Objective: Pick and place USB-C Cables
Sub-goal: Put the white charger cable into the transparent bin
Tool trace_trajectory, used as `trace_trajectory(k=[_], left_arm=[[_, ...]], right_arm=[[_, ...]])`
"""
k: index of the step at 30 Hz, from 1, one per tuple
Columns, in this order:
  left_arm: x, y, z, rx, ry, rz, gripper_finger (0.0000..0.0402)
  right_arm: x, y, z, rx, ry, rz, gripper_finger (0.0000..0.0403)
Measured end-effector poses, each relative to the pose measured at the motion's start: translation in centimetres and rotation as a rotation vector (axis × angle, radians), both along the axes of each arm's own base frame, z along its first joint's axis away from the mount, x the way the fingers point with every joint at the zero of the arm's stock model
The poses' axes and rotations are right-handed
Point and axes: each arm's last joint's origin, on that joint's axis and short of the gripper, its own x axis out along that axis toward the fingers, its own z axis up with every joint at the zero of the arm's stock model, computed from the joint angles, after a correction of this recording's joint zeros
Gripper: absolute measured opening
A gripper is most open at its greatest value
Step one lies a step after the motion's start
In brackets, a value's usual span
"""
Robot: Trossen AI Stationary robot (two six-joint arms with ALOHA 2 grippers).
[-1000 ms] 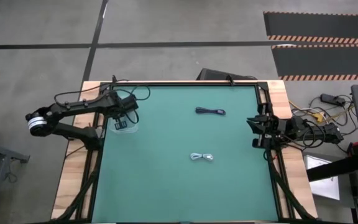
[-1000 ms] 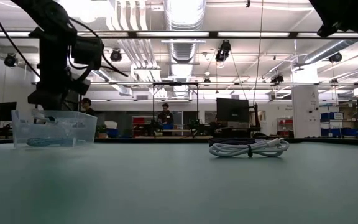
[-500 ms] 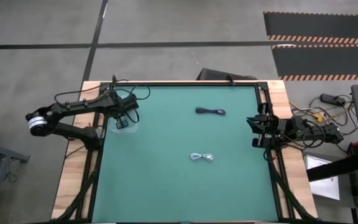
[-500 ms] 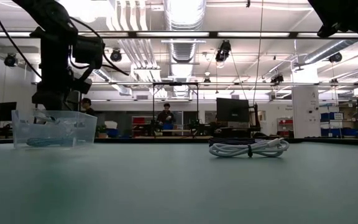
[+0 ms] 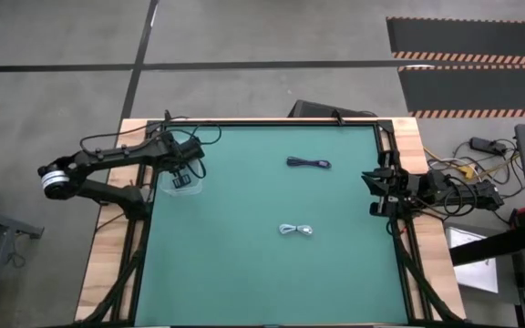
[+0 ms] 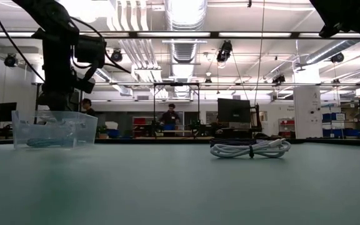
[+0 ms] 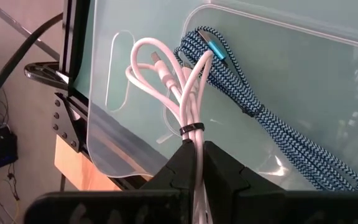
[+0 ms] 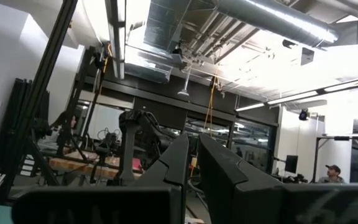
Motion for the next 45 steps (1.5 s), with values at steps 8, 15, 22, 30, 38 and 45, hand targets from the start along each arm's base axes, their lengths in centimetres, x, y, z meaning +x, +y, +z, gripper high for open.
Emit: trace_trajectory(k=[8, 15, 22, 30, 38, 45], left_arm=[[0.05, 0.03, -0.05, 0.004, -0.007, -0.001, 0.0006], [0.07, 0.04, -0.06, 0.006, -0.009, -0.001, 0.0006], [0.06, 0.05, -0.05, 0.011, -0.006, 0.001, 0.0006], [0.06, 0.06, -0.05, 0.013, -0.005, 0.003, 0.0006], [0.07, 0.08, -0.04, 0.019, -0.006, 0.004, 0.0006], [0.07, 0.08, -0.03, 0.019, -0.006, 0.004, 0.0006]], right_arm=[[0.00, 0.00, 0.00, 0.000, 0.000, 0.000, 0.0027], [0.00, 0.00, 0.01, 0.000, 0.000, 0.000, 0.0027], [0.00, 0.00, 0.01, 0.000, 0.000, 0.001, 0.0027], [0.00, 0.00, 0.00, 0.000, 0.000, 0.000, 0.0027], [-0.01, 0.00, 0.01, 0.000, -0.001, 0.000, 0.0027], [-0.01, 0.00, 0.02, 0.000, -0.001, 0.000, 0.0027]])
